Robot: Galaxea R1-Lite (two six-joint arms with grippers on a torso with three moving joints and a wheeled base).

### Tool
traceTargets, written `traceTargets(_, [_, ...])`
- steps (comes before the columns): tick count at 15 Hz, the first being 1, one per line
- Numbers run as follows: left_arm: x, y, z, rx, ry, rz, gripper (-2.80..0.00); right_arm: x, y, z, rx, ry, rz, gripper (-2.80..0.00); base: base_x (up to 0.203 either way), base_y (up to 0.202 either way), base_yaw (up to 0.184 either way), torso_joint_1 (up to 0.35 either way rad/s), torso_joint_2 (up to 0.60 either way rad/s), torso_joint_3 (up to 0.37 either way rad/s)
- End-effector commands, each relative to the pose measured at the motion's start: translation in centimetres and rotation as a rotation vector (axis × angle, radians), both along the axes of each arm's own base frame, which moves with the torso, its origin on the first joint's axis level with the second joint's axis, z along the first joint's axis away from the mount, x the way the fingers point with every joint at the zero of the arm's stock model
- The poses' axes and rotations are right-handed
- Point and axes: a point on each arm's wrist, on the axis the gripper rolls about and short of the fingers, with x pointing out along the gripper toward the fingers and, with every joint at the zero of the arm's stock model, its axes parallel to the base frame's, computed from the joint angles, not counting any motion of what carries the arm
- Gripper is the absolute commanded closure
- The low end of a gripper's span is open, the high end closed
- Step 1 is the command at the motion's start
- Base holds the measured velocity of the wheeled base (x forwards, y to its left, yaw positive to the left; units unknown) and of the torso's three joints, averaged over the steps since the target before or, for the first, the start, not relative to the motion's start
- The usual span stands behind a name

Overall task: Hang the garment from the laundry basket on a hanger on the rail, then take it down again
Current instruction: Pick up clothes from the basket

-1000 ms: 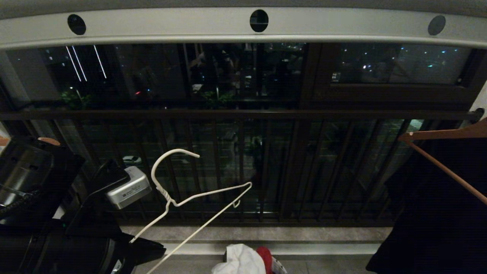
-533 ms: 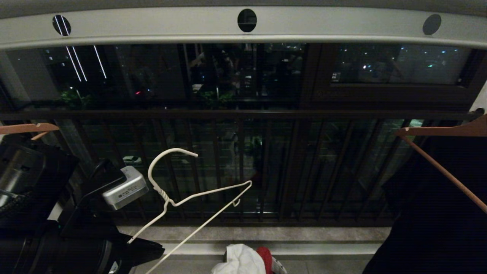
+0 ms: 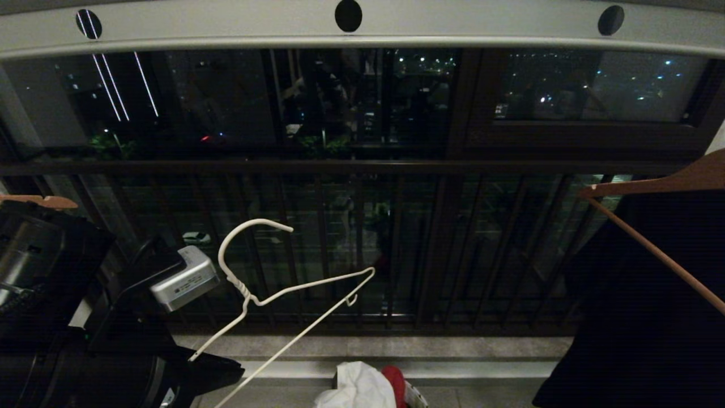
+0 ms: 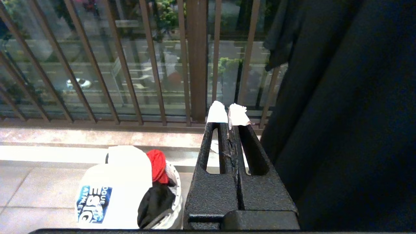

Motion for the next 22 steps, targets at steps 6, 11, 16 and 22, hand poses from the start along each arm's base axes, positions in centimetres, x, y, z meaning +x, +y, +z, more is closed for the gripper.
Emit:
traceTargets(6, [-0.04, 0.03, 0.01, 0.001, 0.0, -0.002, 0.0, 0.01, 0.0, 0.0, 0.001, 0.002, 0.0, 0.0, 0.0, 0.0, 0.0, -0.1, 0.21, 0.108])
traceTargets(11, [-0.23, 0.14, 0.17, -0.004, -0.009, -0.002, 0.0, 0.01, 0.0, 0.0, 0.0, 0.002, 0.0, 0.0, 0.0, 0.0, 0.0, -0.141, 0.3, 0.16])
traceTargets(16, [-0.29, 0.17, 0.17, -0.005, -0.01, -0.002, 0.0, 0.01, 0.0, 0.0, 0.0, 0.002, 0.0, 0.0, 0.0, 0.0, 0.0, -0.14, 0.3, 0.163])
traceTargets(22, [-0.56, 0.3, 0.39, -0.014, -0.02, -0.003, 0.0, 0.01, 0.0, -0.02, 0.0, 0.003, 0.0, 0.0, 0.0, 0.0, 0.0, -0.145, 0.32, 0.17])
